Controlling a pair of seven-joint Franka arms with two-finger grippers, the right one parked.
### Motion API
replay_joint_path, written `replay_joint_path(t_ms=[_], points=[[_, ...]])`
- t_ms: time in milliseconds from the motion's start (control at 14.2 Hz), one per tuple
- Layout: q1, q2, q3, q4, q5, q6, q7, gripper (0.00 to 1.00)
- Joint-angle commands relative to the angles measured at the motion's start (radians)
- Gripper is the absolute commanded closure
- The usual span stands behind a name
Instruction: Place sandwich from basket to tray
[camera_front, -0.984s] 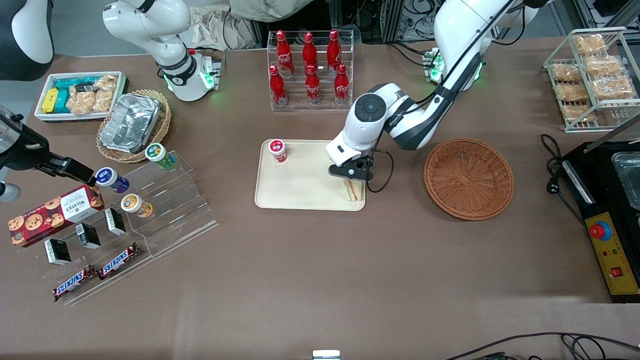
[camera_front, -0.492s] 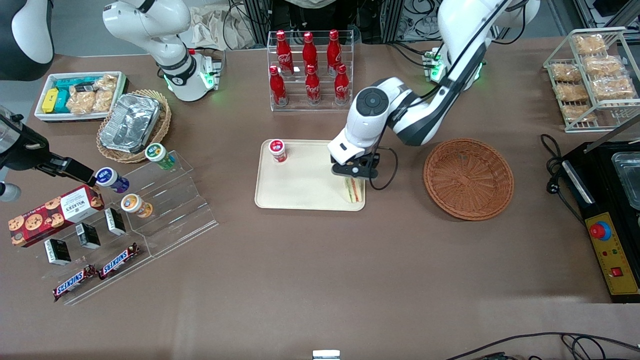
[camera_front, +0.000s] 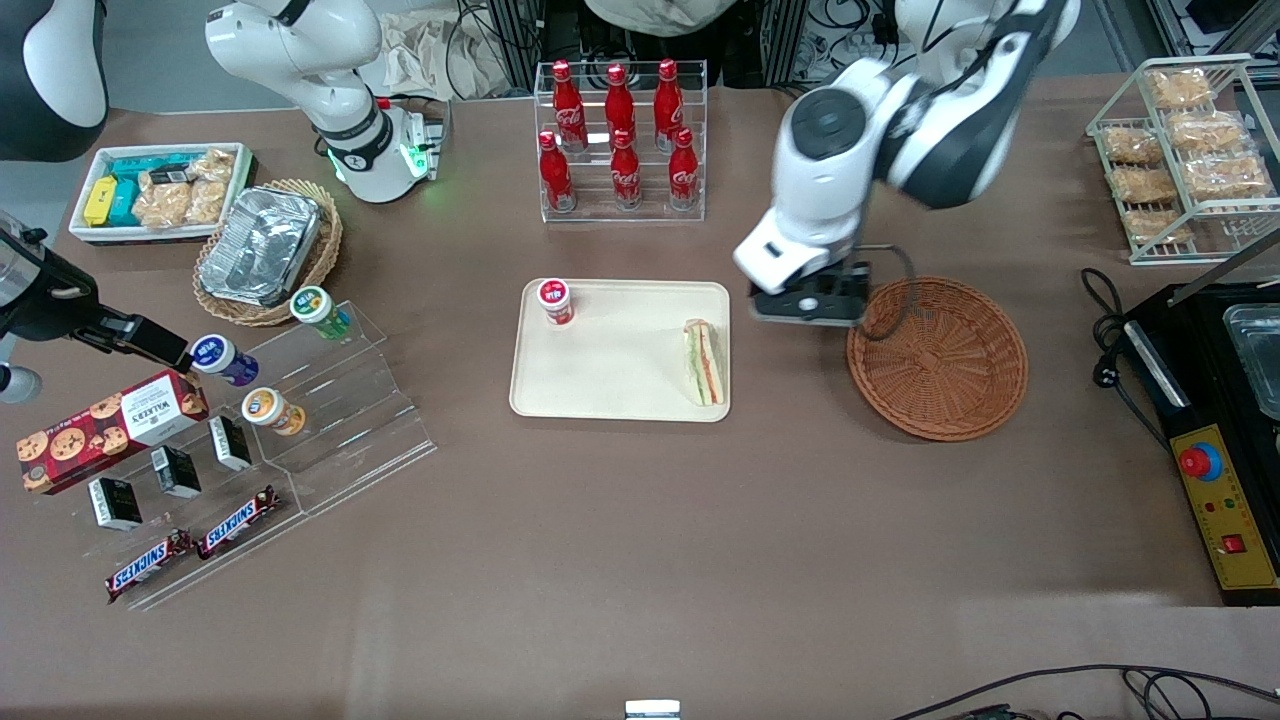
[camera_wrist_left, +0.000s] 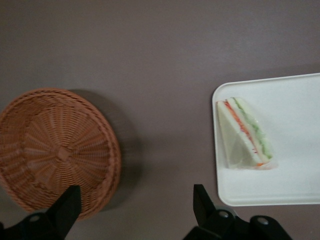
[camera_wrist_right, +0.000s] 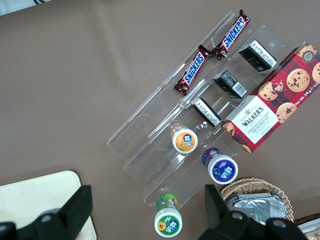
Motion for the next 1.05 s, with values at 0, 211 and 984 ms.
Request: replay_joint_path(t_ms=[0,211,984], points=[[-0.011,-0.060,0.119,0.038,-0.074,-0.104,0.186,0.01],[-0.011,-0.080,0.285,0.143,-0.131,-0.255,0.387,0.01],[-0.019,-0.097,0.619,0.256,-0.249,-0.387,0.517,0.01]])
